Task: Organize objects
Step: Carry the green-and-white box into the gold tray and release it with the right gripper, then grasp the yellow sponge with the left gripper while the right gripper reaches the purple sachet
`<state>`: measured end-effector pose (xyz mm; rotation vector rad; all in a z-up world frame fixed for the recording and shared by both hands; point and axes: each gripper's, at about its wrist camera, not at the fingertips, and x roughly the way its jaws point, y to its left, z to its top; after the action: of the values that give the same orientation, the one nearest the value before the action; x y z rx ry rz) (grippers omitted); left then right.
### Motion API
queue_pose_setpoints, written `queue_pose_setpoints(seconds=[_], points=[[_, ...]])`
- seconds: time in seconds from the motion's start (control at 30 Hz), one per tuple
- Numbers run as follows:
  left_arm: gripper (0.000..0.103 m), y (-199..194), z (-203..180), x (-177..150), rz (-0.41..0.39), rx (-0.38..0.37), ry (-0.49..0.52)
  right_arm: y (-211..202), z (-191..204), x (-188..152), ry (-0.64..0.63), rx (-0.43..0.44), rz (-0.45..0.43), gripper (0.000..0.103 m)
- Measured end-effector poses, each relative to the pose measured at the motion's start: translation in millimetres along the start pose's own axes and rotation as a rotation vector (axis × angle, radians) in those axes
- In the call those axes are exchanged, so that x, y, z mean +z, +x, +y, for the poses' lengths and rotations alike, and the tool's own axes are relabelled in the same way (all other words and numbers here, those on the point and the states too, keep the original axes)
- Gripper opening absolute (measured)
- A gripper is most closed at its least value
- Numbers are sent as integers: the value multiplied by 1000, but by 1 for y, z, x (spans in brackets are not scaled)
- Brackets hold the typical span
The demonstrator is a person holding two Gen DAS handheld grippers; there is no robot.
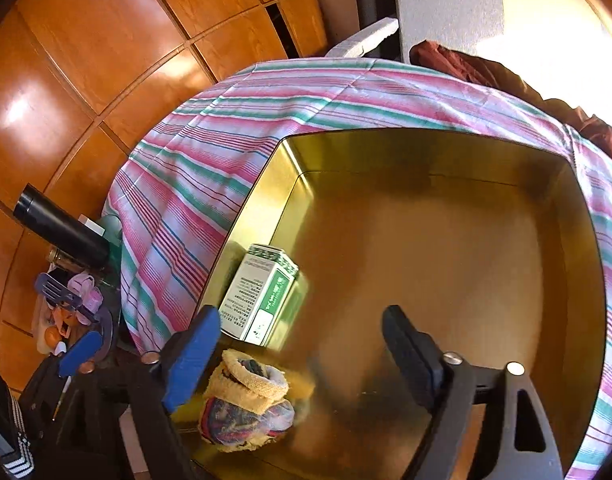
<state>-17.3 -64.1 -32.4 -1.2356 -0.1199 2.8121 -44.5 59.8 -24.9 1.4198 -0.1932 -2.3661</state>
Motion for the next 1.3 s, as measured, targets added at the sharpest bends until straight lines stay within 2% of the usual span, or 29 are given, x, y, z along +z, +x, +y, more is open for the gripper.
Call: queue_pose_setpoints(seconds=[0.33,0.57,0.7,0.77,1.0,1.13,1.3], points=[[83,-12,-30,7,-28,-22,75,-44,-21,-17,-40,-140,-127,90],[86,-18,-61,12,-45,-55,149,-90,-67,-33,20,-221,-224,90],[87,-21,-82,14,-50,-81,196,-119,-106,-43,75,-301,-271,91],[87,-22,-94,15,-51,-95,219,-131,-130,-46,101,-364,-273,103],[93,-24,-135,18,-56,-150,301,-181,-214,-60,223,-522,-320,103],[97,-23,-159,22,-43,-206,332,-204,-268,-72,319,-632,-328,103],[99,-22,-197,27,-15,-280,376,-221,-338,-101,465,-740,-324,103]])
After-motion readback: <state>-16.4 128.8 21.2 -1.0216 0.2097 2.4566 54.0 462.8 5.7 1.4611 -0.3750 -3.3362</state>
